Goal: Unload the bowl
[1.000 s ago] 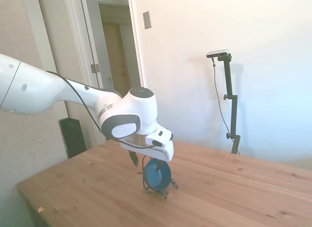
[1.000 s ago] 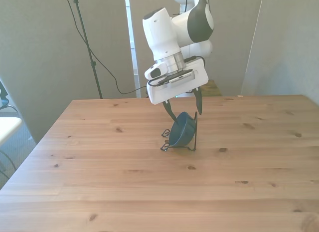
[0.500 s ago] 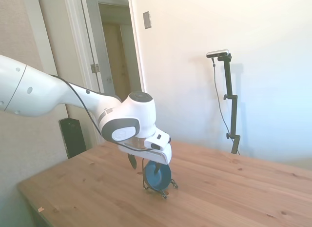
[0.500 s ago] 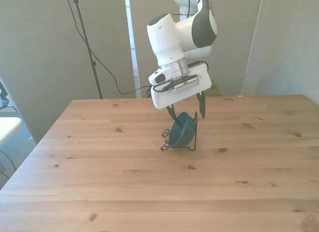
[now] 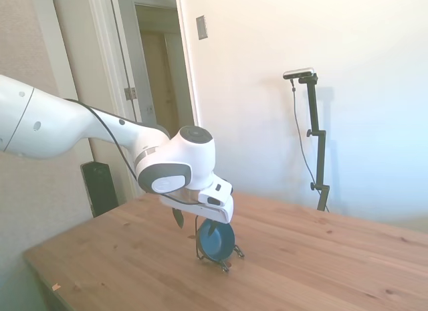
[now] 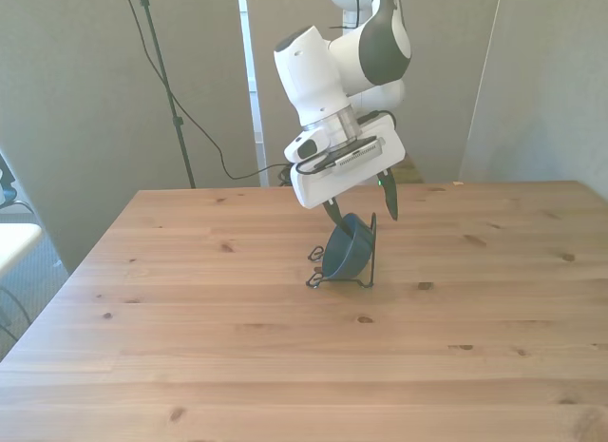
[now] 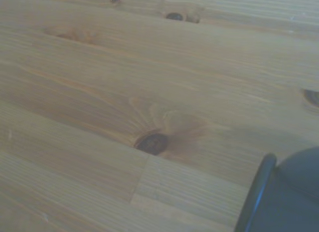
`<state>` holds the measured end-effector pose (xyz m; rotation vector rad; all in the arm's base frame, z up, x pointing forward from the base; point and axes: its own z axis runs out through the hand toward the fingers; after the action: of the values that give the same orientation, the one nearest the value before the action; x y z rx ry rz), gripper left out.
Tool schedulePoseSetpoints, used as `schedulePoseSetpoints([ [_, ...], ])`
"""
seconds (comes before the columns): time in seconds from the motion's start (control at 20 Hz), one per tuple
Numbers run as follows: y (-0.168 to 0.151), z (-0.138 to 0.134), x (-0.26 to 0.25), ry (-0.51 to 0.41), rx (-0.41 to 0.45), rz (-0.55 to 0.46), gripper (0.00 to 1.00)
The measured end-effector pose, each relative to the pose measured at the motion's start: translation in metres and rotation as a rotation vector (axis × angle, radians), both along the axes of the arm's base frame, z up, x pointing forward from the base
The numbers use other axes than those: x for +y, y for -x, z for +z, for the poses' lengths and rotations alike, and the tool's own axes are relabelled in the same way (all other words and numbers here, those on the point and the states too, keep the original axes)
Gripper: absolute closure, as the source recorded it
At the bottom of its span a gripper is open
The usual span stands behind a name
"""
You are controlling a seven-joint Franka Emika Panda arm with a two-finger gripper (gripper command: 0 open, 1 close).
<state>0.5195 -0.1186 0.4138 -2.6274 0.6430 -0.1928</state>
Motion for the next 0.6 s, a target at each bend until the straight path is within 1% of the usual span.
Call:
schedulePoseSetpoints([
  [0.2,0.006,0.006,-0.007,-0.014,0.001,-0.01,0.0],
  [0.25,0.007,0.008,-0.008,-0.018,-0.001,-0.013,1.0],
  [0.6,0.011,0.007,-0.014,-0.044,0.009,-0.011,1.0],
])
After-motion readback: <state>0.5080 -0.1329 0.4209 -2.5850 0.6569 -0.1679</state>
